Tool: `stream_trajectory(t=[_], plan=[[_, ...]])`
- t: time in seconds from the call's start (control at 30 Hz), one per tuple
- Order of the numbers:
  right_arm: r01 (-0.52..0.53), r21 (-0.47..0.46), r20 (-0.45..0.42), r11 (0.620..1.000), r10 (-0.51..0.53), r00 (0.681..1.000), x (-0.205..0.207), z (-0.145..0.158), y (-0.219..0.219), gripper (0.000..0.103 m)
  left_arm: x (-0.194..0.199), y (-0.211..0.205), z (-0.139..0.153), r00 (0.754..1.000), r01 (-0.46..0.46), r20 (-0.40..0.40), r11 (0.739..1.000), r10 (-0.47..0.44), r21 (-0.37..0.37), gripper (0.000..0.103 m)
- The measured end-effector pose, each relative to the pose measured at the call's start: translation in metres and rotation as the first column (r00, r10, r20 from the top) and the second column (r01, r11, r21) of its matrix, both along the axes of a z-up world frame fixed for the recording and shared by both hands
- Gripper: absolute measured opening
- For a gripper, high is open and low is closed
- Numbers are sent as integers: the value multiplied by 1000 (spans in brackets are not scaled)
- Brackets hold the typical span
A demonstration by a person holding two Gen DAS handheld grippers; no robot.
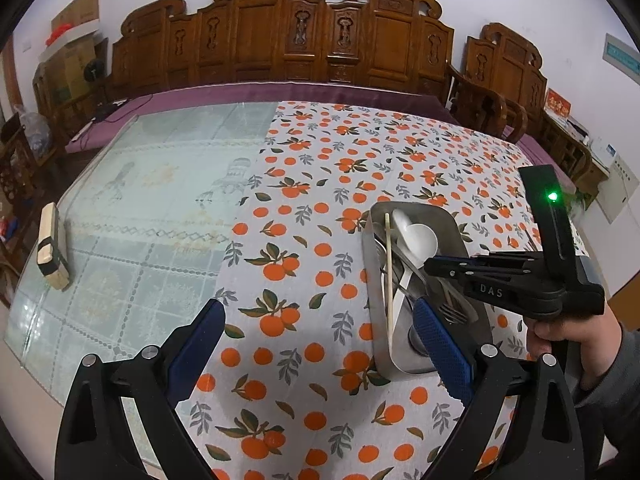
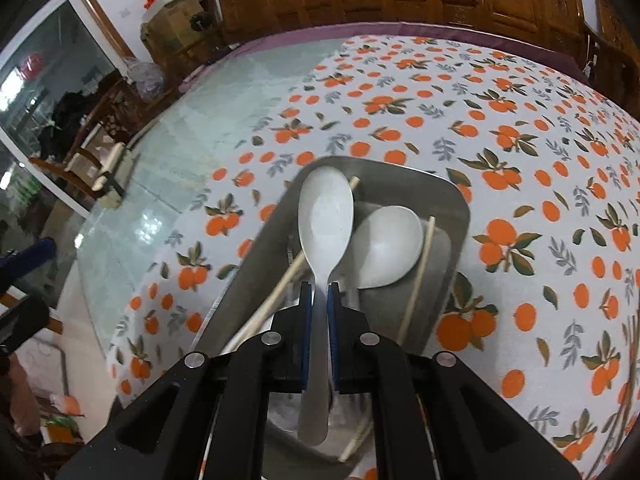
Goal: Organize utensils
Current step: 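Lower the white spoon into the grey tray and open the right tool, then move the right tool to the chopsticks on the cloth and grasp one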
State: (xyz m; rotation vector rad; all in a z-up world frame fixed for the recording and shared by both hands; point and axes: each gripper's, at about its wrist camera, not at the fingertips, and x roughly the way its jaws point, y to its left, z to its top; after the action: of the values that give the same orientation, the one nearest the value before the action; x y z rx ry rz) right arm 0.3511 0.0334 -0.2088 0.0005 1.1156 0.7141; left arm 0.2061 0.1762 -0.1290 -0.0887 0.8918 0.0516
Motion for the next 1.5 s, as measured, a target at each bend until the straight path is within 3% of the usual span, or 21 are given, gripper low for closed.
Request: stream_trajectory(t=[0.3,0.67,0.77,0.93,1.03,1.5], plan=[[-23,12,60,1000,22,998,-19,22,-21,10,-1,-8,5,1000,-1,9,1000,1,-2,91],[-18,-7,169,1000,19,985,-52,54,-96,11,-2,-43,12,1000,2,28,1000,-2,14,91],[3,-18,189,1000,0,982,-60,58,-120,24,-2,-53,12,1000,3,27,1000,-3,12,91],[57,-30,199,998,-50,979,-67,60,-157,25,0,-73,9,999,20,25,1000,-21,14,91],[91,-32,212,995,-82,974,-72,62,-181,34,2,-88,7,999,36,27,999,-36,17,91],[206,-145,203,968,-175,963,-64,32,-295,34,13,-151,-6,996,90,24,996,-90,-8,91]])
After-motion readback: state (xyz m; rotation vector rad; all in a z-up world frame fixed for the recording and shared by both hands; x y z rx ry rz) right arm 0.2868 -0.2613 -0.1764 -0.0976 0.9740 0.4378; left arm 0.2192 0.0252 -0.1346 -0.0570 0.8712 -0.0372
